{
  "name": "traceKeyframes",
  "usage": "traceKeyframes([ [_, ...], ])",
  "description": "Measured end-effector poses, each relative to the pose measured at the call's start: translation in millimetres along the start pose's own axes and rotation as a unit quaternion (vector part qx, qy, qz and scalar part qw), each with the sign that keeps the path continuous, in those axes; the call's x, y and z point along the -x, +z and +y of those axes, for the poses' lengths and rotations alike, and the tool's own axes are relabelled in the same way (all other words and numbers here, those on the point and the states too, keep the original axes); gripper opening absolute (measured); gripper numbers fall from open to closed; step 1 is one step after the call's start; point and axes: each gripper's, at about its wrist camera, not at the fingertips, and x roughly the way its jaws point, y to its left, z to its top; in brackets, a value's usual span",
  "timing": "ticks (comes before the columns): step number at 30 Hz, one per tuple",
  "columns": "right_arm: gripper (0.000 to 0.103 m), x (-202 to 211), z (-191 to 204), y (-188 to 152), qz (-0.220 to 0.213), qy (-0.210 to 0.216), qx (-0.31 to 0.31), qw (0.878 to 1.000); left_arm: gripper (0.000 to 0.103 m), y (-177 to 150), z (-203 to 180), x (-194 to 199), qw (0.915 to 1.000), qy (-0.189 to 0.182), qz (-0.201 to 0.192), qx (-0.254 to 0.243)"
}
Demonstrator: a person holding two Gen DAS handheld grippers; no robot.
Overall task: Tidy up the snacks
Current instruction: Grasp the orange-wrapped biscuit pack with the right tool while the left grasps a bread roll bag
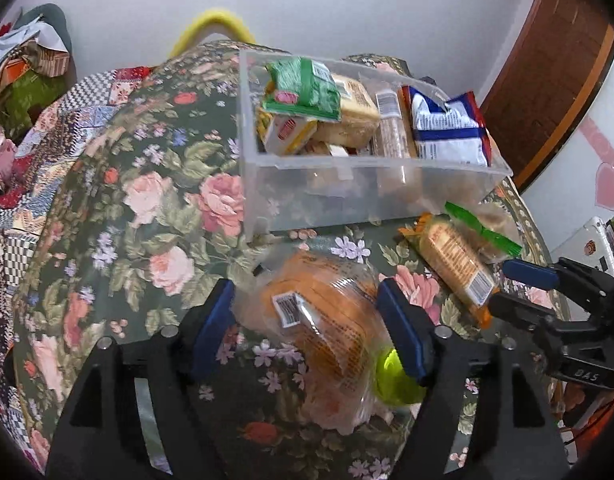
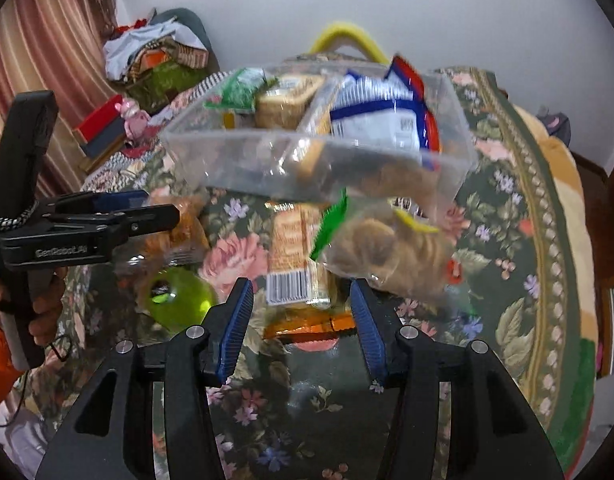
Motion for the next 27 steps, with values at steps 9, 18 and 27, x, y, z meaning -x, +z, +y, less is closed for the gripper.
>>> traceKeyframes([
  [9, 0.047, -27, 6, 3, 0.019, 0.006, 0.0, 1.0, 0.079, -9, 0, -31, 0.9997, 0.006, 0.022, 0.004],
  [18, 0.034, -28, 5, 7, 0.003, 0.005, -0.011, 1.0, 0.071, -15, -1, -28, 0.9997, 0.019, -0.008, -0.01],
  [27, 0.032, -5, 11, 6, -0.017, 0.031, -0.014, 0.999, 0.064, -21, 3, 5, 0.9991, 0.018, -0.038, -0.01],
])
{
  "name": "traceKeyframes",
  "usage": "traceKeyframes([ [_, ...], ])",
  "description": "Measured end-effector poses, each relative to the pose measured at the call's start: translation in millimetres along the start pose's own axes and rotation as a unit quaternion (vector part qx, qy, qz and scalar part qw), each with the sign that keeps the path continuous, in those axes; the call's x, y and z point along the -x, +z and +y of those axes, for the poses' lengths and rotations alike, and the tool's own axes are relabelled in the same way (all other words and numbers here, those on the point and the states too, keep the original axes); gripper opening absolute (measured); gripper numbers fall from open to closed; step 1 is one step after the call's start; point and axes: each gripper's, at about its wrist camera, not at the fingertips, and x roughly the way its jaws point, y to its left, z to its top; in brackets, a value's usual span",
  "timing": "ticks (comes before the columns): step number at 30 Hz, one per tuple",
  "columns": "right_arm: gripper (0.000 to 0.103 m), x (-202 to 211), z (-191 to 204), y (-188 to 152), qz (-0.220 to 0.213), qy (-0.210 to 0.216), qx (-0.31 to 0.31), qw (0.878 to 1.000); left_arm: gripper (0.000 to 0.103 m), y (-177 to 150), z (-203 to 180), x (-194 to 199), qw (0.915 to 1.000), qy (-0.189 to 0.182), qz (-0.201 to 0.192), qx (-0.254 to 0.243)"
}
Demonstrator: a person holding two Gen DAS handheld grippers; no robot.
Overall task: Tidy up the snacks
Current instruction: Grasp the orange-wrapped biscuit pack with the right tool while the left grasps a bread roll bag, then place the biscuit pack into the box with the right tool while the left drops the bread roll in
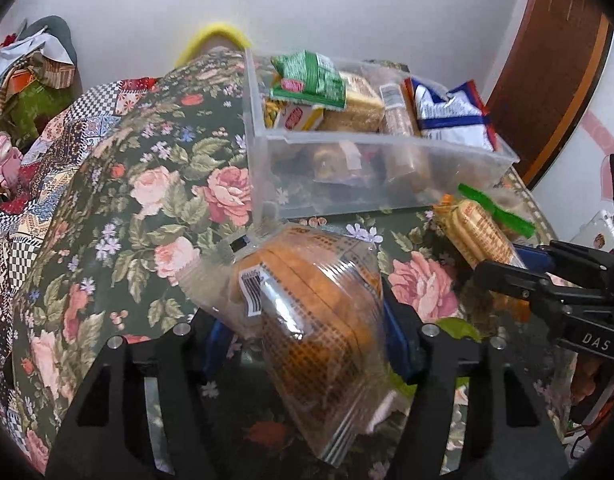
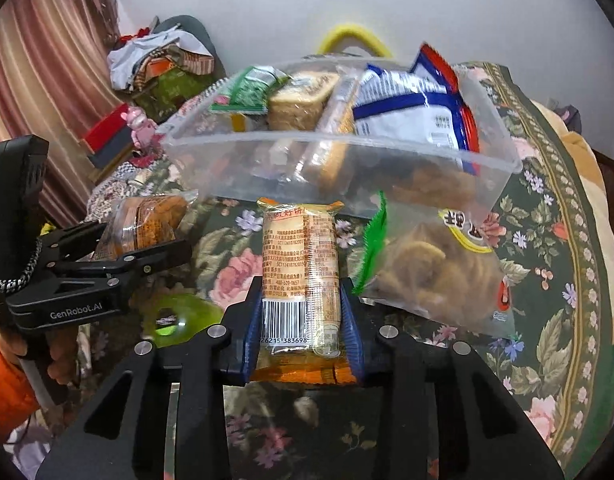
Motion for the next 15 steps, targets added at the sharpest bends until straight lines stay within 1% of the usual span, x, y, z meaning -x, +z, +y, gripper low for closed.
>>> traceKeyframes([
  [4, 0.032, 13, 4, 3, -0.016, 0.012, 0.003, 1.0, 0.064, 5, 0, 18, 0.9998, -0.001, -0.018, 0.0],
  [8, 0.032, 29, 10, 11, -0.039, 0.016, 0.008, 0.999, 0.064, 13, -3, 38, 0.9991, -0.003, -0.041, -0.003],
  [12, 0.032, 41, 14, 22, -0.065, 0.012, 0.012, 0.998, 0.064, 26, -11, 54, 0.9977, -0.008, -0.066, -0.012],
  [15, 0.032, 50, 14, 32, -0.084, -0.001, 0.017, 0.996, 0.064, 37, -19, 62, 0.9964, -0.014, -0.082, -0.021],
])
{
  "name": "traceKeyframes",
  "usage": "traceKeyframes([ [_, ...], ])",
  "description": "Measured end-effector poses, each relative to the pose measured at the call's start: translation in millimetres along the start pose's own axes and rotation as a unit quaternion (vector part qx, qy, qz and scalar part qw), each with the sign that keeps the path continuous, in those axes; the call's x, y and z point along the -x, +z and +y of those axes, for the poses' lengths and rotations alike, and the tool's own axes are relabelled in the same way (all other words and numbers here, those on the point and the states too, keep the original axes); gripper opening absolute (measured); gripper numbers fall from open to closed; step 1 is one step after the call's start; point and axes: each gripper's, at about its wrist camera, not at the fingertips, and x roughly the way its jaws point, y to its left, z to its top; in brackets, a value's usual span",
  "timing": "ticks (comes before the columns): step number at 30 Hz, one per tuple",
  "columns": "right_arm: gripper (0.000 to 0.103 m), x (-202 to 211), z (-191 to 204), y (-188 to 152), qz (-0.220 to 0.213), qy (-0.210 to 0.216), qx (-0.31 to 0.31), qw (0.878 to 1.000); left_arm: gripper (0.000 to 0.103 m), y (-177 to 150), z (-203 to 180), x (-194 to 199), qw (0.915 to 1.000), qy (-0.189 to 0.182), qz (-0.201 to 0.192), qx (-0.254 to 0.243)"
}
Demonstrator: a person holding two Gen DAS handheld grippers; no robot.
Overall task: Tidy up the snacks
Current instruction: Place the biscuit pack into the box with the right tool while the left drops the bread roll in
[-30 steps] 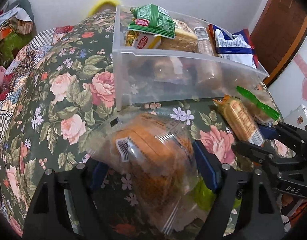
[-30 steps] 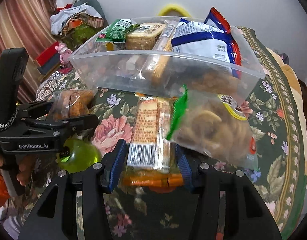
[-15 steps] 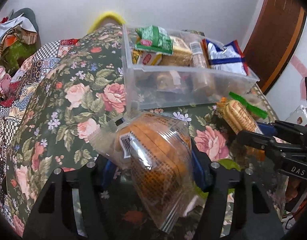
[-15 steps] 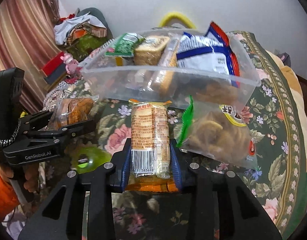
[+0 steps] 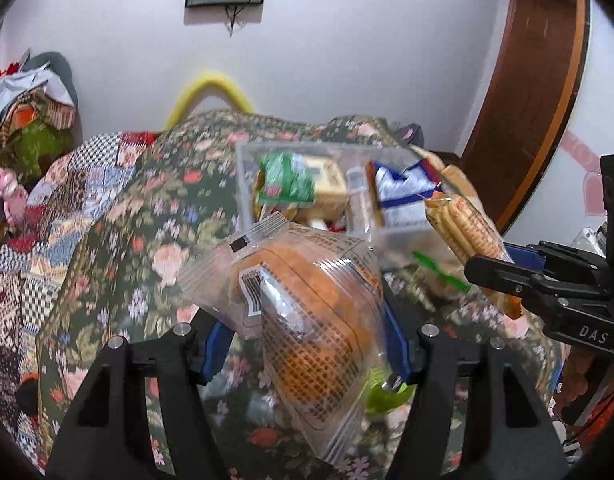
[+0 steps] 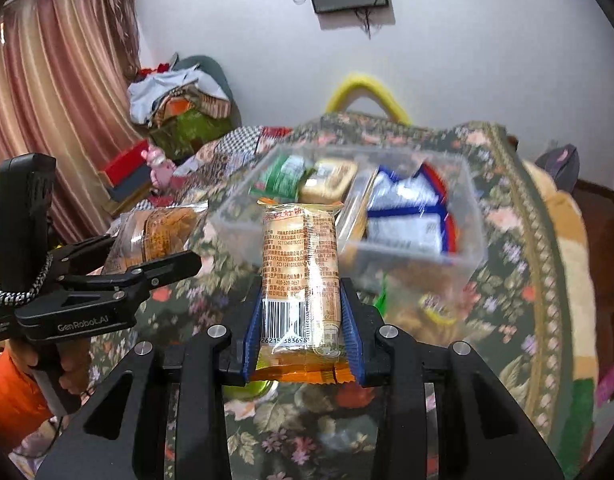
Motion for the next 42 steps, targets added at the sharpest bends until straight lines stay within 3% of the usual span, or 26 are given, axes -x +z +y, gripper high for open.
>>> traceKeyframes([
  [10, 0.032, 11, -26, 34, -0.046, -0.04, -0.005, 0.998, 0.064, 42, -28, -16, 0.9992, -0.013, -0.026, -0.028],
  [21, 0.032, 4, -56, 67, -0.069, -0.081, -0.008, 0.994, 0.064, 76, -46, -59, 0.999, -0.02, -0.02, -0.035],
  [30, 0.032, -35, -91, 79, -0.04, -0.092, -0.038, 0.994, 0.064, 96, -45, -103, 0.9996, -0.015, -0.001, -0.025],
  [42, 0.032, -66, -109, 73, 0.012, -0.077, -0.062, 0.995, 0.066, 86, -41, -139, 0.9993, 0.002, 0.029, -0.025],
])
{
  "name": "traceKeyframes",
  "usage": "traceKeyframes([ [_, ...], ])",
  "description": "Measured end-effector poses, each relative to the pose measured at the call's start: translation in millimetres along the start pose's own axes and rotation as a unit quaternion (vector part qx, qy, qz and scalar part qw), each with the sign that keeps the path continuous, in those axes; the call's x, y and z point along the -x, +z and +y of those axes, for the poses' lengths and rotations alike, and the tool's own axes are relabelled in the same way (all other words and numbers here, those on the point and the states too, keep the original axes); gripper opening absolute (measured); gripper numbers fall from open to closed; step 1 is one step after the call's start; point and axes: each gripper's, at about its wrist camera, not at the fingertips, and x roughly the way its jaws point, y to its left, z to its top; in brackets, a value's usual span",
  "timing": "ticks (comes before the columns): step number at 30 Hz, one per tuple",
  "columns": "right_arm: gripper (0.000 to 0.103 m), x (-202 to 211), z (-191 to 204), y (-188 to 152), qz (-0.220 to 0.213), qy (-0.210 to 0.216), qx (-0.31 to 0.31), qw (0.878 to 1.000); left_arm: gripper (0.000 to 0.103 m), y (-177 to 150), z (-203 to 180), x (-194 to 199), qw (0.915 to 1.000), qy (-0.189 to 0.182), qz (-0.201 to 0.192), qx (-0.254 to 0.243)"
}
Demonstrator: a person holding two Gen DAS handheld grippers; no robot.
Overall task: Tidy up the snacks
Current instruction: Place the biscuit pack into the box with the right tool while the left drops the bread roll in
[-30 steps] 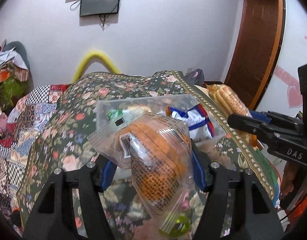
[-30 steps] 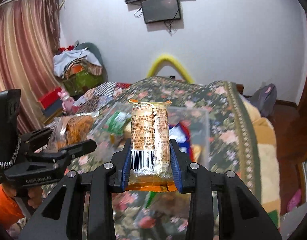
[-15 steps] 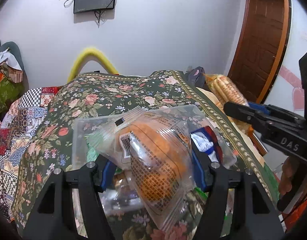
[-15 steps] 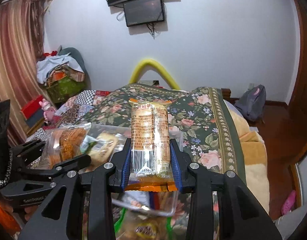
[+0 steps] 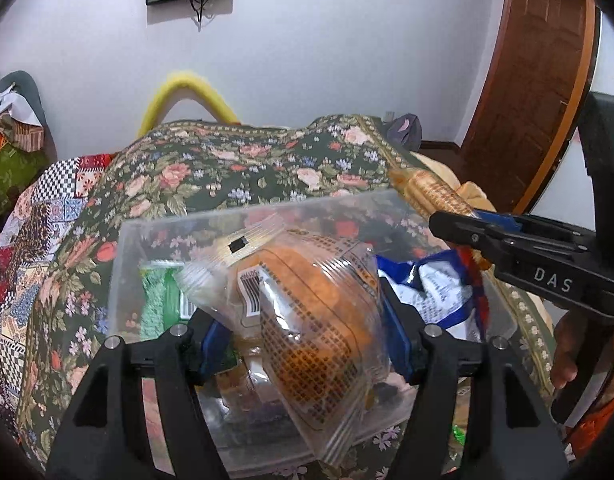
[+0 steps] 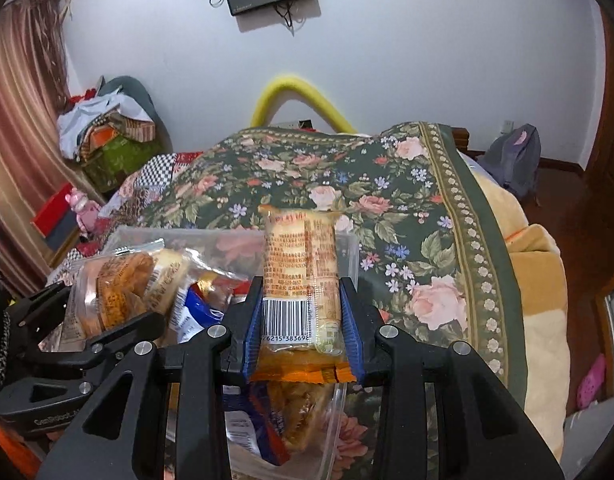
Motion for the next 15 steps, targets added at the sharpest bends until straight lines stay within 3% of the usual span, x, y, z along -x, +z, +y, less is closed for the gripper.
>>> traceKeyframes([
  [8, 0.034, 0, 1, -2, 0.007, -0.014, 0.014, 1.0, 0.067, -3, -1, 6, 1.0, 0.001, 0.009, 0.002],
  [15, 0.051, 22, 4, -1, -0.015, -0.018, 0.022, 0.999, 0.068, -1, -2, 45, 0.9997, -0.006, -0.024, 0.0],
])
